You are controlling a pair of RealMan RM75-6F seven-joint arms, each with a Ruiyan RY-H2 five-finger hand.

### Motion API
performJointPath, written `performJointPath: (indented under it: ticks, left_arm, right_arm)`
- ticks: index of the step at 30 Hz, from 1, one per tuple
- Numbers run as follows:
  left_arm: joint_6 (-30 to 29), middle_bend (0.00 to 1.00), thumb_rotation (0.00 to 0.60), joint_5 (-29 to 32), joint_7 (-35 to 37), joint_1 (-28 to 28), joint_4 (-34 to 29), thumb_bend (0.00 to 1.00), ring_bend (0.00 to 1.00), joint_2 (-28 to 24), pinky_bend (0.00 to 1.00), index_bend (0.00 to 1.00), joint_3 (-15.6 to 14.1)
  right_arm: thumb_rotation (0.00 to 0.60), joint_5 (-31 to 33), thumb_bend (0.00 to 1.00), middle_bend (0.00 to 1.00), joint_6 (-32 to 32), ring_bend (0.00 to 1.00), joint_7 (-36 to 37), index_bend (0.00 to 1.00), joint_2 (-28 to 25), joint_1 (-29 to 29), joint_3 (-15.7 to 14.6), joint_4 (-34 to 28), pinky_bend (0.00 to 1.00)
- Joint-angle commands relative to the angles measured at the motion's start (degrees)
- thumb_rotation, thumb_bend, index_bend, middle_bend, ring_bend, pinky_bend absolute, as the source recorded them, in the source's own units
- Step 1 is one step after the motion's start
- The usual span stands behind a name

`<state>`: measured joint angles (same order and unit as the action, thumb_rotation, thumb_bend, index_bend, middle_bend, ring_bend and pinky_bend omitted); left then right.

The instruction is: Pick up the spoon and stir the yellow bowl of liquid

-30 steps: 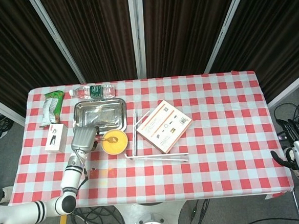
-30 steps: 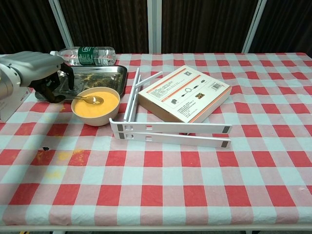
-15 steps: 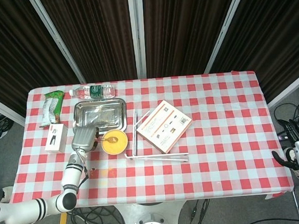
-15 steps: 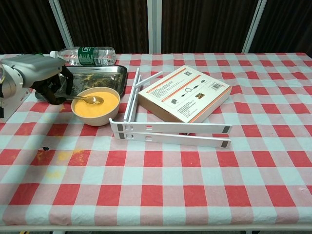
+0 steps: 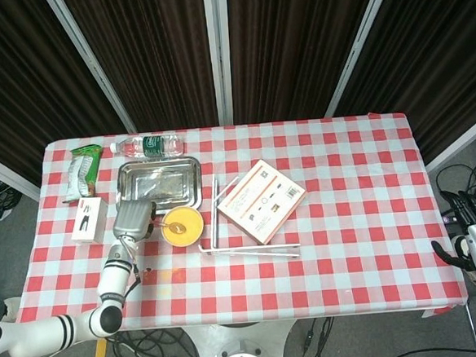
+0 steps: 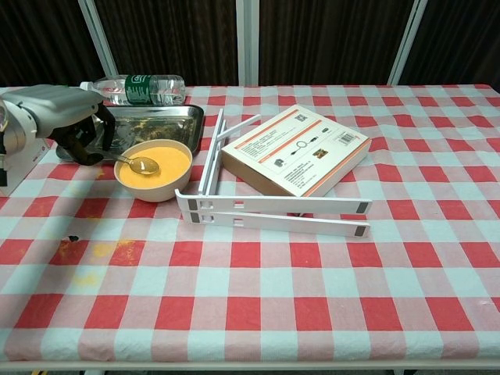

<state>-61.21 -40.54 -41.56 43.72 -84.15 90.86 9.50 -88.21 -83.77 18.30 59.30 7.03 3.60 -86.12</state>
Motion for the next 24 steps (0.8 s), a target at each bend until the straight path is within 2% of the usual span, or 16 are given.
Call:
performJointPath:
  ticks: [1,6,11,20,24]
  left_arm:
    - [-0.72,0.96,0.600,-0.42,-0.06,0.01,-0.23,0.42,0.87,-0.03,0.98,0.62,-0.01]
    - [-5.63,0.96,0.600,-4.63,-2.99,-0.11,-0.33,0.42,0.88,0.49,0.99,0.64,-1.52]
    - [-11.43,0.97,0.600,-8.47,-12.74,0.60,1.18,0.42,0.89,2.35,0.99,0.64,-4.32]
    - [-14.51,0.98,0.600,-10.61,-22.76,1.58,1.81,0.42,0.91,6.34,0.99,0.66,-5.75]
    - [-15.34,0.98,0.600,-10.47,-25.21,1.69,2.54,0.42,0.91,7.82,0.99,0.66,-5.13]
  right_arm:
    - [0.600,-0.04,0.22,0.10,-0.05,0.00,-0.03,0.02,-0.02,-0.02,0.01,-0.03,0.07]
    - [0.600,-0.10,0.22,0.10,0.00,0.00,-0.08,0.02,-0.03,0.08,0.08,-0.11,0.07]
    - [0.600,-0.16,0.22,0.10,-0.02,0.00,-0.10,0.02,-0.03,0.08,0.07,-0.18,0.07]
    - [0.600,-0.20,0.22,0.10,-0.23,0.00,0.01,0.02,0.06,-0.16,-0.06,-0.10,0.07]
    - [0.600,-0.06,0.22,0.10,-0.23,0.00,0.06,0.02,0.02,-0.23,-0.03,-0.05,0.07]
